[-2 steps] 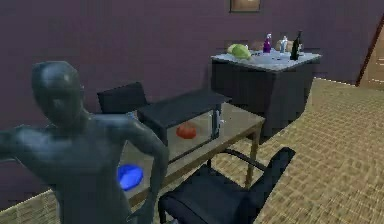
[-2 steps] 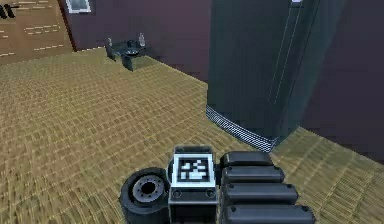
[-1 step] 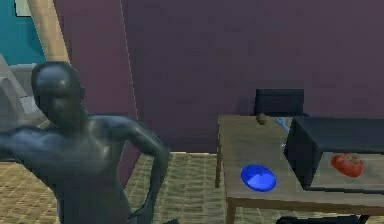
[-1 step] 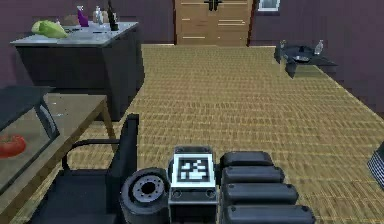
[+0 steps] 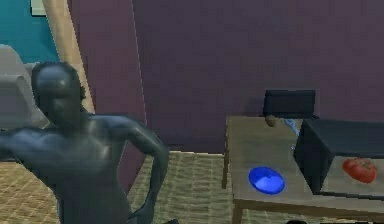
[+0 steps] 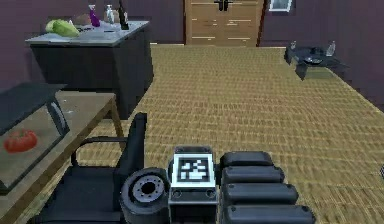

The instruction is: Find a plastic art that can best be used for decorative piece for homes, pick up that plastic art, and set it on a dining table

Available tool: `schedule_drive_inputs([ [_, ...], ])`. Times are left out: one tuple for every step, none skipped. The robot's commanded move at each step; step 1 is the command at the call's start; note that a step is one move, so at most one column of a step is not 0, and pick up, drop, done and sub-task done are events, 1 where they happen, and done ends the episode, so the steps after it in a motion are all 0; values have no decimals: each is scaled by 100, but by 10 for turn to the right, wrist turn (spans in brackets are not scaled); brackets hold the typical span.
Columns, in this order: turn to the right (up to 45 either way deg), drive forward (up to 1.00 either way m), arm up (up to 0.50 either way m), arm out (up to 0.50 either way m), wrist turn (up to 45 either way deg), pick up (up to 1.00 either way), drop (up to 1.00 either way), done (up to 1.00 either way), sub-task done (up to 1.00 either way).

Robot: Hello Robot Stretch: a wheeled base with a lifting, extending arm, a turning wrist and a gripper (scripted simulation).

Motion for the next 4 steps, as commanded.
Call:
schedule_drive_inputs([
  [450, 0, 0, 0, 0, 0, 0, 0, 0],
  [450, 0, 0, 0, 0, 0, 0, 0, 0],
  [450, 0, 0, 0, 0, 0, 0, 0, 0],
  [-450, 0, 0, 0, 0, 0, 0, 0, 0],
])
